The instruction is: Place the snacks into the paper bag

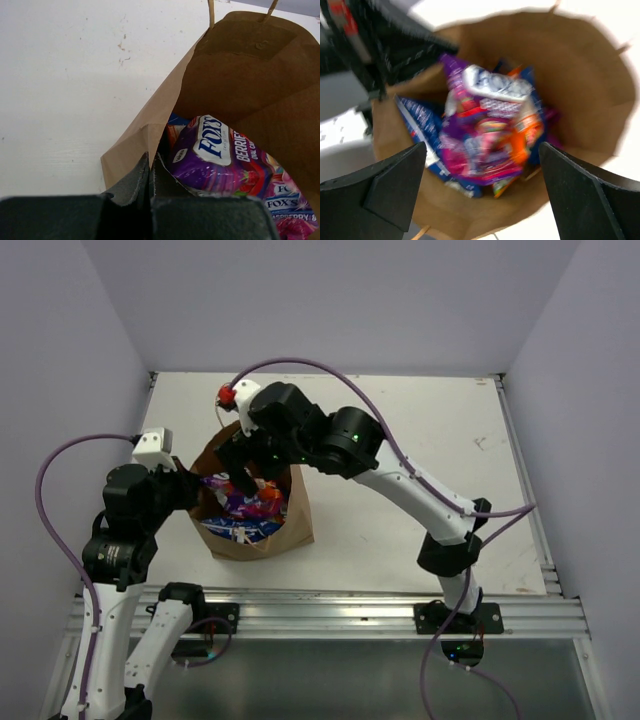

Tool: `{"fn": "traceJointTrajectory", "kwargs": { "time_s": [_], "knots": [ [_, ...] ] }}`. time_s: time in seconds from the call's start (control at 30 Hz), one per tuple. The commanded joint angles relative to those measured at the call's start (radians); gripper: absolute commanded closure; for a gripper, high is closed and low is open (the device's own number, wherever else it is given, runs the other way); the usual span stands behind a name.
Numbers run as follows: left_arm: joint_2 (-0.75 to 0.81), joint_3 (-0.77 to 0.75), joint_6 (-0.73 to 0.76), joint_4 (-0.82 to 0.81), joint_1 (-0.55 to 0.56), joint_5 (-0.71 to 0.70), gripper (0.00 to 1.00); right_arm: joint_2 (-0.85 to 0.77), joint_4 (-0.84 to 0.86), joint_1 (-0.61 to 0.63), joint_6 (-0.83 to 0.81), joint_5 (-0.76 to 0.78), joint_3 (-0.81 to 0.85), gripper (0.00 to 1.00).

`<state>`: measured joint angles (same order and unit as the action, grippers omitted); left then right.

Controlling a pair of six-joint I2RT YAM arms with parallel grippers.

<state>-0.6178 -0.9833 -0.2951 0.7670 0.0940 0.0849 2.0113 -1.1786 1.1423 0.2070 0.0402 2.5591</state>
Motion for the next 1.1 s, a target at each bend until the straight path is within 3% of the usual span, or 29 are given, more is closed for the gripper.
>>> {"fn": "traceJointTrajectory", "kwargs": {
  "time_s": [0.0, 0.1, 0.2, 0.6, 0.7, 0.83, 0.87, 1.07],
  "knots": [
    [0.006, 0.005, 0.019, -0.038, 0.004, 0.032, 1.00, -0.123, 0.110, -0.006, -0.035, 0.217, 0.003, 0.01],
    [0.007, 0.005, 0.017, -0.040, 0.004, 0.035, 1.00, -0.216, 0.158, -0.006, -0.038, 0.292, -0.104, 0.01],
    [0.007, 0.005, 0.019, -0.044, 0.004, 0.041, 1.00, -0.212, 0.085, -0.009, -0.020, 0.326, -0.134, 0.01],
    [0.027, 0.011, 0.019, -0.035, 0.004, 0.050, 1.00, -0.210, 0.125, -0.009, 0.066, 0.263, -0.376, 0.07],
    [0.036, 0.014, 0.019, -0.032, 0.004, 0.053, 1.00, -0.210, 0.123, -0.009, 0.077, 0.286, -0.421, 0.27],
    [0.043, 0.015, 0.022, -0.035, 0.004, 0.073, 1.00, -0.226, 0.123, -0.009, 0.106, 0.329, -0.479, 0.93],
    [0.043, 0.015, 0.022, -0.037, 0.006, 0.079, 1.00, -0.235, 0.119, -0.009, 0.112, 0.339, -0.491, 1.00],
    [0.009, -0.072, -0.009, -0.064, 0.007, 0.125, 1.00, -0.295, 0.065, -0.009, 0.123, 0.395, -0.443, 1.00]
  ]
}}
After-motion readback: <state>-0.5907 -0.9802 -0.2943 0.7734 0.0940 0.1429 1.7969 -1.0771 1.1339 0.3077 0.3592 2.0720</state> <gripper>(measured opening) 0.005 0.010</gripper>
